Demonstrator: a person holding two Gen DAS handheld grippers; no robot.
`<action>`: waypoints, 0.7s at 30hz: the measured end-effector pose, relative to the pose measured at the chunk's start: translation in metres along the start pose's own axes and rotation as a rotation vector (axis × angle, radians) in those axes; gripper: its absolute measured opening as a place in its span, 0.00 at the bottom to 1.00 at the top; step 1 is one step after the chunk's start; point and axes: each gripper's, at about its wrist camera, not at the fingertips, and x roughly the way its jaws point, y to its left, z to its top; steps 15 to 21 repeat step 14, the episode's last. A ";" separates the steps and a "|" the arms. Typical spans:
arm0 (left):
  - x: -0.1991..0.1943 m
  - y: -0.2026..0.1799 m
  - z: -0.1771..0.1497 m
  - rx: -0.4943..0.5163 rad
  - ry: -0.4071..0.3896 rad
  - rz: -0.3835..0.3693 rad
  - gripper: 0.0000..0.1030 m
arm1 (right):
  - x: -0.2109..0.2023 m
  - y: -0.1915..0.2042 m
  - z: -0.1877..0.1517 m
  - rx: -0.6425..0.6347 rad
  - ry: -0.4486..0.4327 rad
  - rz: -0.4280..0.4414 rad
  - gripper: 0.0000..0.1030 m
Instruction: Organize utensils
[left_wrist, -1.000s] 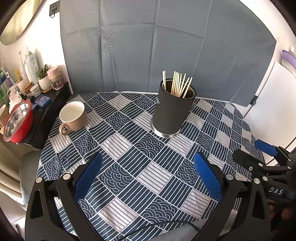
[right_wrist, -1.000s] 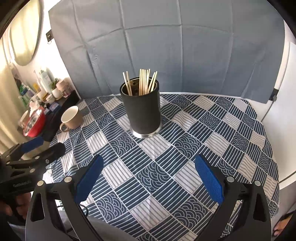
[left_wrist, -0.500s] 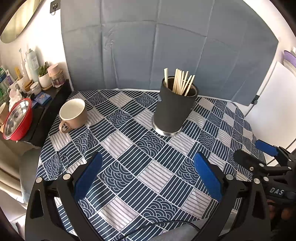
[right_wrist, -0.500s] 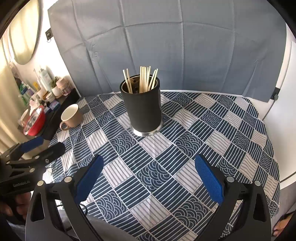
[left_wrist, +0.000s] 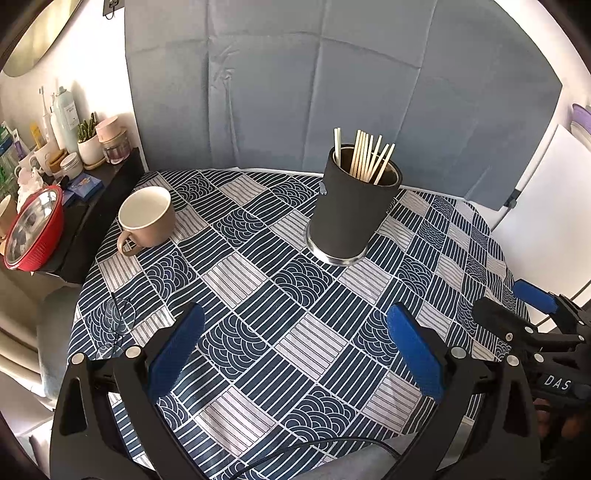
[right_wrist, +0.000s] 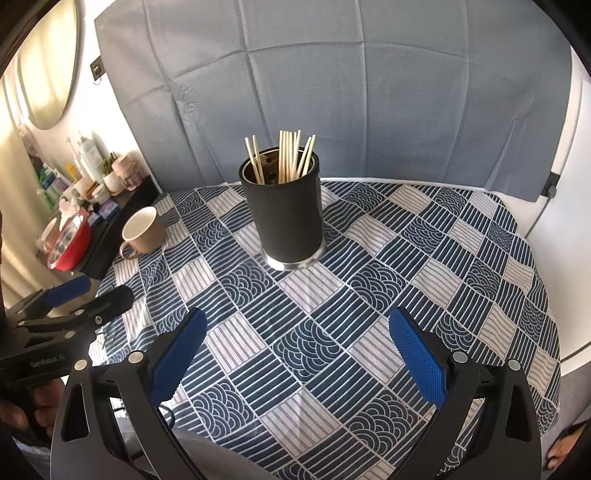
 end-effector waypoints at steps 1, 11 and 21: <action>0.000 -0.001 0.000 0.002 0.001 0.005 0.94 | 0.000 0.000 0.000 0.000 0.002 0.001 0.92; -0.004 -0.003 0.000 0.016 -0.012 0.025 0.94 | 0.000 -0.001 -0.003 0.004 0.002 0.003 0.92; -0.005 -0.006 0.000 0.029 -0.019 0.032 0.94 | 0.000 -0.001 -0.002 0.005 0.003 0.003 0.92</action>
